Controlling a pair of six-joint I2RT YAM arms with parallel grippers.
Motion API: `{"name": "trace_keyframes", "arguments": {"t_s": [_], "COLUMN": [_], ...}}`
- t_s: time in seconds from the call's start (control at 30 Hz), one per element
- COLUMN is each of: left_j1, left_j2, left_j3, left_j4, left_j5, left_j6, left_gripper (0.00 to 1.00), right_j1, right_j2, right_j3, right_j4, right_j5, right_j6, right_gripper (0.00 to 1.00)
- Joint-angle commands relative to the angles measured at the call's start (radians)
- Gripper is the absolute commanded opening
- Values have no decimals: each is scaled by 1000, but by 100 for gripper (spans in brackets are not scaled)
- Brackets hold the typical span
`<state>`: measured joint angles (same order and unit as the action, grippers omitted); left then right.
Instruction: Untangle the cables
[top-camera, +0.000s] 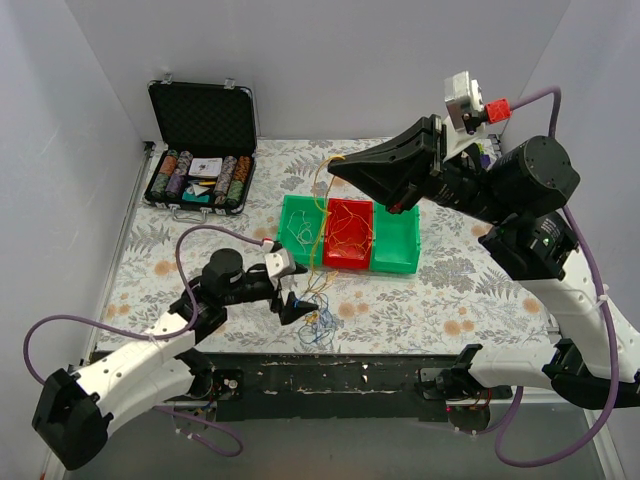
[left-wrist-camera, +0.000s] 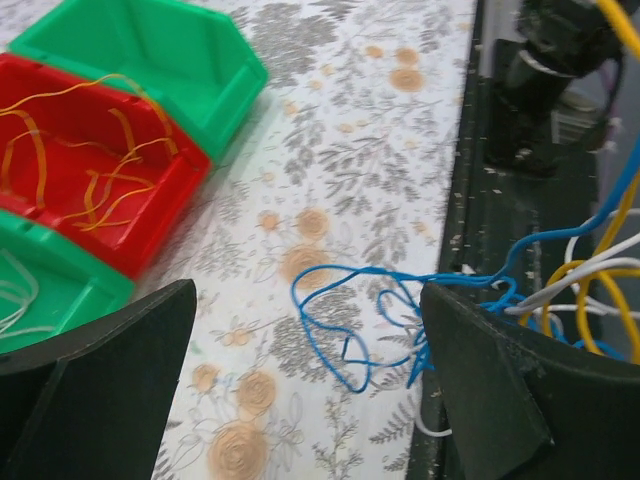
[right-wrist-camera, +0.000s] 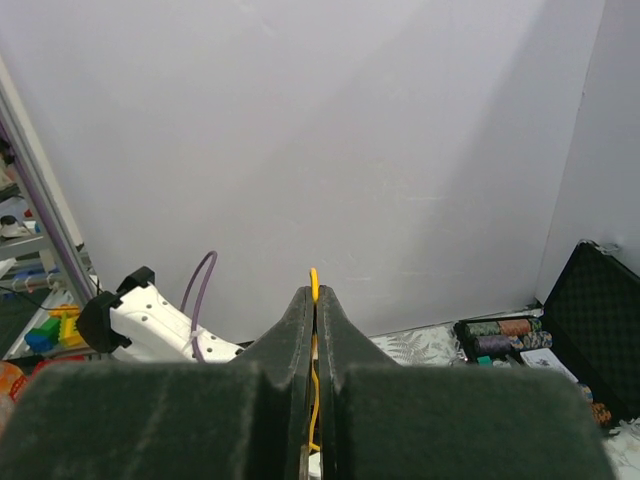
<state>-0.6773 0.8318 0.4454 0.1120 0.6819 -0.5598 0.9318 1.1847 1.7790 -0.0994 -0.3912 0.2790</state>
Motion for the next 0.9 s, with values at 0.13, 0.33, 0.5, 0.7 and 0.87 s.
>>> {"name": "trace_keyframes", "arguments": {"t_s": [0.13, 0.33, 0.5, 0.7, 0.87], "left_j1": [44, 44, 44, 30, -16], "left_j2": [-137, -224, -175, -31, 46], "left_j3": [72, 93, 134, 127, 131], "left_j4": [-74, -162, -118, 148, 268], "left_j5": [-246, -141, -42, -91, -52], "left_j6": [-23, 23, -50, -265, -341], "left_gripper": [98, 98, 98, 98, 98], "right_j1": [4, 6, 4, 6, 6], "right_j2": [-19, -22, -13, 10, 27], "right_j3": [-4, -7, -6, 11, 13], "right_j4": [-17, -25, -22, 0, 30], "right_j5": [52, 46, 31, 8, -12], "right_j6": [-49, -51, -41, -15, 6], "right_gripper": [1, 1, 1, 1, 1]}}
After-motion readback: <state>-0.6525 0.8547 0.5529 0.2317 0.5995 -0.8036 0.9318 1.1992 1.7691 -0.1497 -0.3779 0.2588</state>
